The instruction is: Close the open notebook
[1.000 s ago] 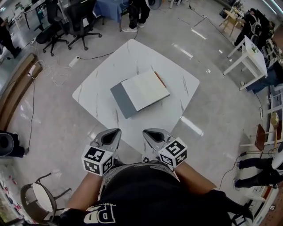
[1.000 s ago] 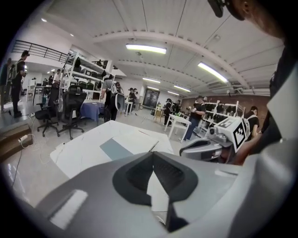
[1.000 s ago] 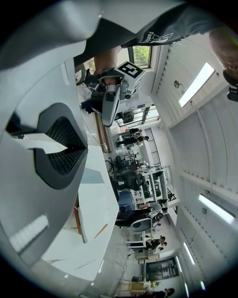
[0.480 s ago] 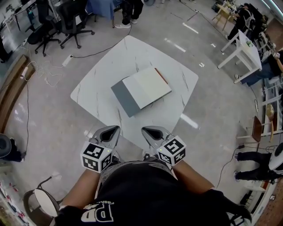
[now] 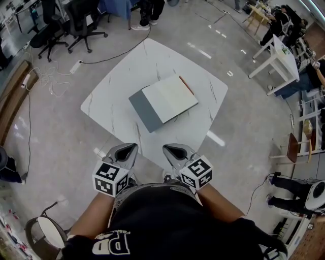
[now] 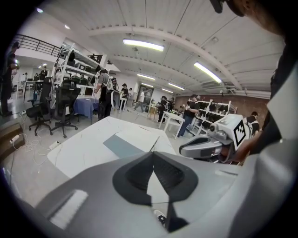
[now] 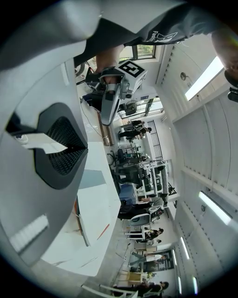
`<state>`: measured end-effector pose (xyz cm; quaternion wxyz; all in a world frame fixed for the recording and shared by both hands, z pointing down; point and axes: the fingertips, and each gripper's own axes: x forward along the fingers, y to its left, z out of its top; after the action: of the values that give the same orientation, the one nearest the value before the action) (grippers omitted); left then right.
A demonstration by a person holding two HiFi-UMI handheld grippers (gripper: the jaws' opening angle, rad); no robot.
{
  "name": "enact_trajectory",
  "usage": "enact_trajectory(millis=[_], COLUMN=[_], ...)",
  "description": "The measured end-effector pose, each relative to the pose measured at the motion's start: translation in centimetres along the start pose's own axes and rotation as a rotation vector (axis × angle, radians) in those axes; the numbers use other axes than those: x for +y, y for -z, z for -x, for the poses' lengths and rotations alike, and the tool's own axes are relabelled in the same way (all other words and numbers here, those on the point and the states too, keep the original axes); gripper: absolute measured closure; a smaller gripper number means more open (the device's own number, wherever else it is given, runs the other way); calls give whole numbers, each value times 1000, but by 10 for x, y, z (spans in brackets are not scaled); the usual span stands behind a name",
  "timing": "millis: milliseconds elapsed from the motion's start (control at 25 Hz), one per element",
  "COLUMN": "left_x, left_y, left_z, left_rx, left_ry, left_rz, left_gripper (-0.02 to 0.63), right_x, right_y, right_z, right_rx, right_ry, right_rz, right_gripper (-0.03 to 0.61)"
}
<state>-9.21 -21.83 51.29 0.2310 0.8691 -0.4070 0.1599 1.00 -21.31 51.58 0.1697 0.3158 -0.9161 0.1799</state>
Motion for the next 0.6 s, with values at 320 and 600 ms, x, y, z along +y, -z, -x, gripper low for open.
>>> enact_trajectory(millis=[320, 600], left_x=[6, 9], left_y=[4, 5], left_z=[9, 11], left_rx=[-6, -13], left_ry=[-21, -34], left_rz=[17, 21], left_gripper=[555, 555], right_x=[8, 7], right_y=[-1, 4], right_z=[-9, -15], right_rx=[5, 31], right_ry=[-17, -22], right_rz=[48, 69], right_gripper=[546, 546])
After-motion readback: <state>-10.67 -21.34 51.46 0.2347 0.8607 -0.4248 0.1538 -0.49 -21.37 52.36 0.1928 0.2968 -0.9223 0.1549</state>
